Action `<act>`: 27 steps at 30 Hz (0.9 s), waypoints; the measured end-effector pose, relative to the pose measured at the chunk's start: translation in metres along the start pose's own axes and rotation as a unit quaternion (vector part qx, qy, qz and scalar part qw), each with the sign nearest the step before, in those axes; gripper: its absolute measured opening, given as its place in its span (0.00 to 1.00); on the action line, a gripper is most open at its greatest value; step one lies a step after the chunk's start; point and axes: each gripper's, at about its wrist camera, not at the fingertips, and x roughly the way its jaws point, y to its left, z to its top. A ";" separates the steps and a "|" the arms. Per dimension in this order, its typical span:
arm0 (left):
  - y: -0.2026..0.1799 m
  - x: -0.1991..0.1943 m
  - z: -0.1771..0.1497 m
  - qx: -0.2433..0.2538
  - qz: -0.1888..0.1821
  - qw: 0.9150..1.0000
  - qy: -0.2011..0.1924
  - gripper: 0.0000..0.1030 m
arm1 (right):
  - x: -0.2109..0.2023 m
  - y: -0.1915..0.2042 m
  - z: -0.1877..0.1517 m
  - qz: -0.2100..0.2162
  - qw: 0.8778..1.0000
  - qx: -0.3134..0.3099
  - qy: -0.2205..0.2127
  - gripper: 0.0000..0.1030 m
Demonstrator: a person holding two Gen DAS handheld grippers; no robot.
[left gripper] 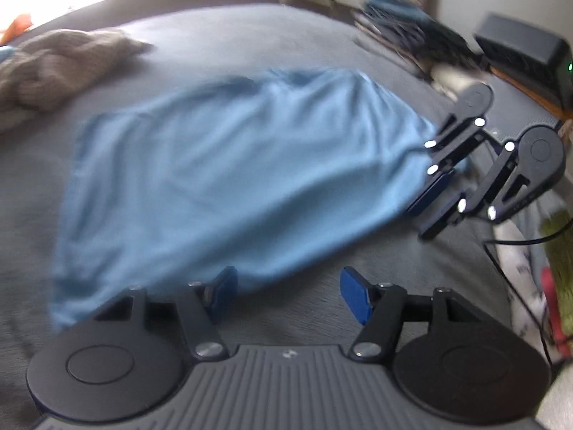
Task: Fold clothes
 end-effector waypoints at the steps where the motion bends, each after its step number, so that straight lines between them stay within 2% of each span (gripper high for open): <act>1: 0.008 -0.002 0.001 -0.016 0.010 1.000 -0.004 0.64 | -0.007 -0.012 -0.002 -0.016 0.999 0.027 -0.010 0.20; 5: 0.050 -0.011 -0.007 -0.101 0.061 0.993 0.004 0.63 | -0.024 -0.062 -0.017 -0.080 0.989 0.124 -0.024 0.20; 8: 0.082 -0.025 -0.017 -0.162 0.104 0.981 0.002 0.63 | -0.030 -0.083 -0.036 -0.130 0.979 0.157 0.000 0.21; 9: 0.090 -0.033 -0.019 -0.184 0.105 0.977 -0.008 0.63 | -0.032 -0.090 -0.042 -0.145 0.975 0.168 0.006 0.21; 11: 0.098 -0.042 -0.022 -0.194 0.117 0.974 -0.017 0.63 | -0.049 -0.095 -0.054 -0.144 0.970 0.196 -0.011 0.21; 13: 0.094 -0.044 -0.023 -0.162 0.134 0.978 -0.009 0.63 | -0.050 -0.098 -0.052 -0.139 0.969 0.205 -0.025 0.21; 16: 0.080 -0.036 -0.025 -0.058 0.158 0.986 0.007 0.62 | -0.054 -0.097 -0.051 -0.136 0.968 0.207 -0.034 0.22; 18: 0.074 -0.029 -0.031 -0.006 0.167 0.986 0.025 0.58 | -0.055 -0.095 -0.049 -0.137 0.969 0.202 -0.033 0.22; 21: 0.071 -0.019 -0.036 0.047 0.171 0.983 0.046 0.46 | -0.053 -0.091 -0.048 -0.138 0.972 0.189 -0.029 0.22; 24: 0.071 -0.015 -0.038 0.076 0.173 0.981 0.039 0.32 | -0.053 -0.086 -0.049 -0.140 0.974 0.179 -0.023 0.23; 26: 0.071 -0.013 -0.037 0.092 0.175 0.980 0.034 0.12 | -0.051 -0.084 -0.048 -0.141 0.974 0.176 -0.020 0.24; 27: 0.070 -0.013 -0.036 0.104 0.177 0.978 0.030 0.08 | -0.050 -0.084 -0.048 -0.141 0.974 0.175 -0.019 0.24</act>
